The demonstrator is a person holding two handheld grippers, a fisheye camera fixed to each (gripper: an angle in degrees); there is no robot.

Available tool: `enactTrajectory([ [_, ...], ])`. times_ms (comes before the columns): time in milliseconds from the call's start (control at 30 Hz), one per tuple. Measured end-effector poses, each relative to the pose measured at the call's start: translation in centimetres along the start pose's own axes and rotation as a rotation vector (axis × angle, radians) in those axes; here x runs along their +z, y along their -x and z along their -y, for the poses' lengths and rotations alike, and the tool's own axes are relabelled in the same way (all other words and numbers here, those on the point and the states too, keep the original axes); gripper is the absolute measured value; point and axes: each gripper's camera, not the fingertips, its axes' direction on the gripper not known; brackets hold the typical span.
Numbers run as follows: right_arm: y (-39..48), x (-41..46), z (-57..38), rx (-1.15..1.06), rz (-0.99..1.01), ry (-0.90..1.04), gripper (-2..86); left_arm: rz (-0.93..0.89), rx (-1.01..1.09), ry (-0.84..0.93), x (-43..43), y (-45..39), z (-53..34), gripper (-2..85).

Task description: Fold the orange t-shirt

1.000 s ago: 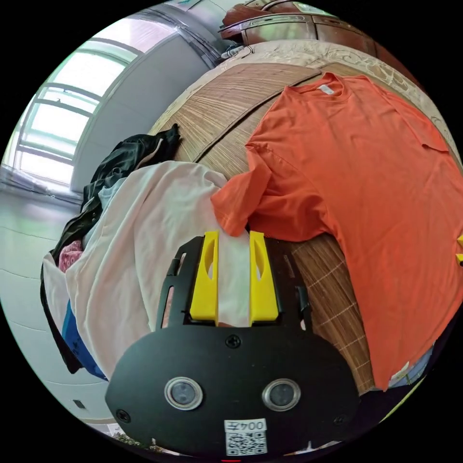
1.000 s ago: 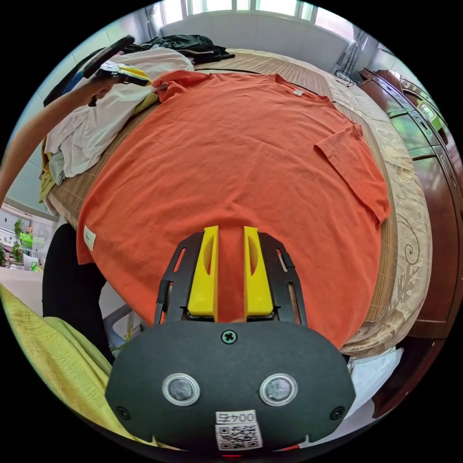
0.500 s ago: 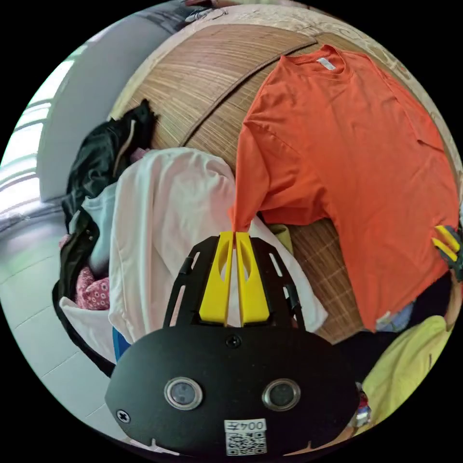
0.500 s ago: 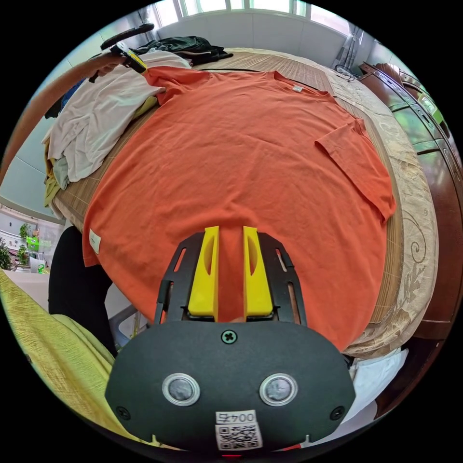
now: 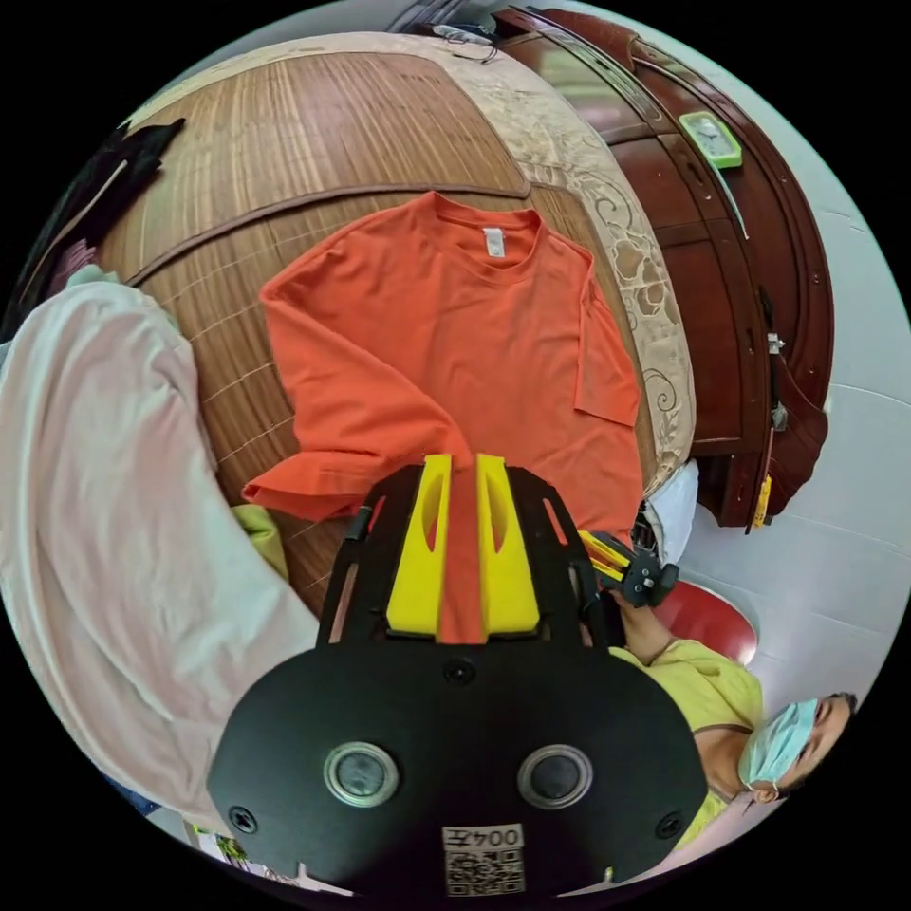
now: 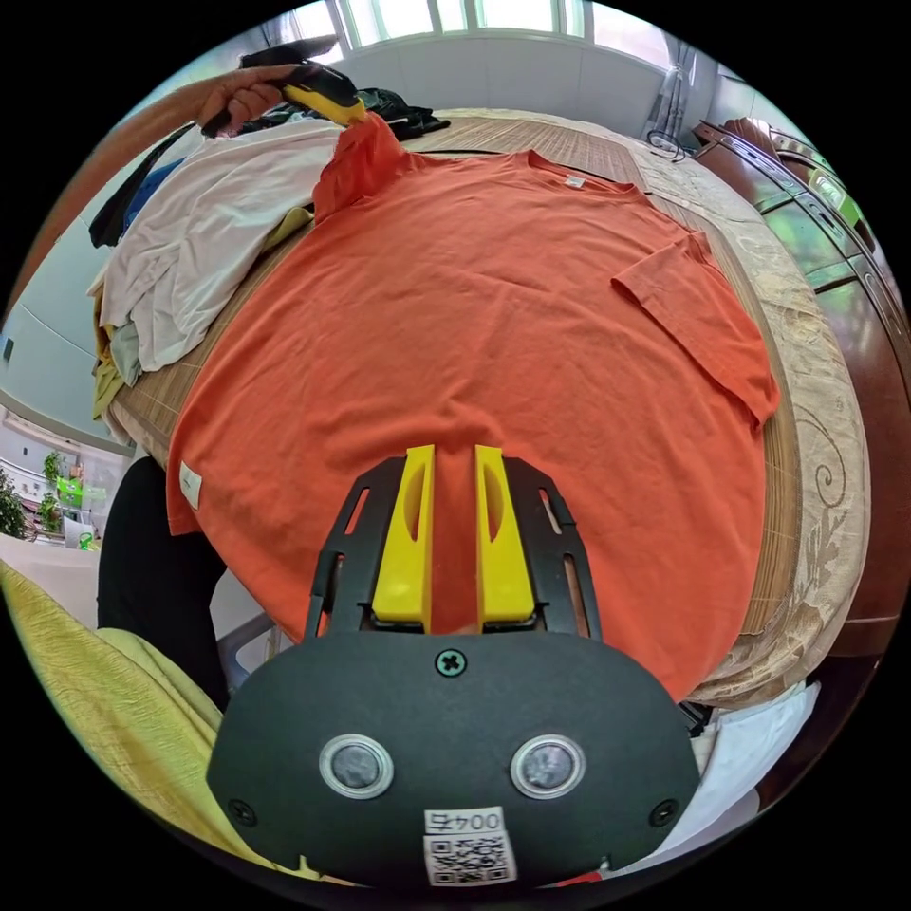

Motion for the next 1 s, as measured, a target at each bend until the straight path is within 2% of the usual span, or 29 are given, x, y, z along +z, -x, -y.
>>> enactTrajectory([
  [100,-0.1,0.3,-0.1,-0.005,0.002,-0.008,7.8,-0.022,0.069,-0.076,1.8,-0.4,-0.9,4.3],
  [200,0.1,0.6,-0.1,-0.026,-0.015,-0.008,7.9,0.062,0.137,-0.294,0.6,-0.9,-4.7,3.4],
  [267,0.0,0.8,-0.2,-0.027,-0.018,-0.010,8.0,0.241,0.169,-0.455,-0.2,-1.1,-9.7,2.6],
  [333,-0.1,1.0,-0.3,-0.032,-0.021,-0.016,8.0,0.396,0.169,-0.522,0.5,-0.6,-14.0,2.3],
  [400,-0.2,1.2,-0.4,-0.032,-0.020,-0.022,8.0,0.498,0.117,-0.549,2.2,0.9,-17.9,2.1],
  [567,-0.3,1.3,-0.2,-0.034,-0.035,-0.004,7.5,0.443,-0.018,-0.542,7.3,6.9,-23.9,2.9],
  [767,-0.2,-0.7,3.3,-0.034,-0.003,-0.174,7.1,0.395,-0.037,-0.664,5.4,10.2,-23.1,6.4],
  [1000,-0.6,0.7,11.9,-0.038,0.065,-0.221,7.8,0.490,-0.012,-0.631,5.2,10.2,-19.4,9.3],
])
